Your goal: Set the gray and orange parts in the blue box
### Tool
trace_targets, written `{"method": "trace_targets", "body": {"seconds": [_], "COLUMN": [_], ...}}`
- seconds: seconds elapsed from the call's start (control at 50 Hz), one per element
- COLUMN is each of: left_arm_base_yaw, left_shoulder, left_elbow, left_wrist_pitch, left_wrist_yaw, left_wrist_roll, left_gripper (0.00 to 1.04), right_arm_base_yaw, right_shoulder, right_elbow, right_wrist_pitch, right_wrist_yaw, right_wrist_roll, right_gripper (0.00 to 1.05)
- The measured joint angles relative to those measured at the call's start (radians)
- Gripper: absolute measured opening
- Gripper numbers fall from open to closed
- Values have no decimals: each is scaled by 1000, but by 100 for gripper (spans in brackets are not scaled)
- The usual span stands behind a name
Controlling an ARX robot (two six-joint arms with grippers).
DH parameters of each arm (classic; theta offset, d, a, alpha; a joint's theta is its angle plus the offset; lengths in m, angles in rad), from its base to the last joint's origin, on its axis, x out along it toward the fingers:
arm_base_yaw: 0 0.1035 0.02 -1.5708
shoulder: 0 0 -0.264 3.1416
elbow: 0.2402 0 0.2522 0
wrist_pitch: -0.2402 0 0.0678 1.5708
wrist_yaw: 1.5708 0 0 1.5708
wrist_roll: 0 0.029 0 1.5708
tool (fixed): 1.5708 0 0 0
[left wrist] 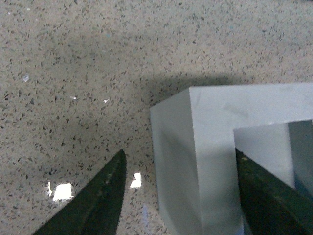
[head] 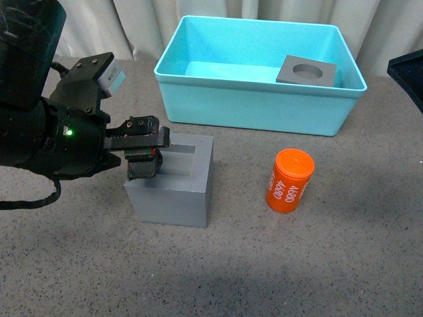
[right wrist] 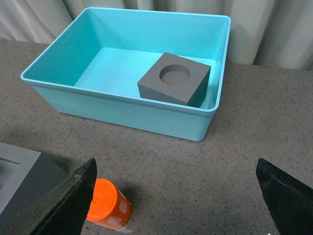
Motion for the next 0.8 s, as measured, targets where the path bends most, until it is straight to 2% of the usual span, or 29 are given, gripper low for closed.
{"method": "trace_targets", "body": {"seconds": [0.14, 0.24, 0.44, 0.56, 0.8], "left_arm_base_yaw": [-6, -3, 11, 10, 9], "left_shoulder": [4, -15, -99, -179, -101], "left_elbow": [24, 26, 24, 31, 208], "left_wrist_pitch": [-19, -27, -25, 72, 187], "left_wrist_yaw": [17, 9, -7, -22, -69], "left_wrist_roll": [-27, -49, -78, -101, -111], "left_gripper": [37, 21, 20, 19, 19], "right_arm_base_yaw": [0, 0, 0, 0, 0], "right_shoulder": [0, 0, 0, 0, 0], "right_elbow": [0, 0, 0, 0, 0], "right_wrist_pitch": [0, 0, 0, 0, 0], "right_wrist_yaw": [0, 0, 0, 0, 0], "right_wrist_roll": [0, 0, 0, 0, 0], "right_gripper": [95, 95, 95, 95, 95]}}
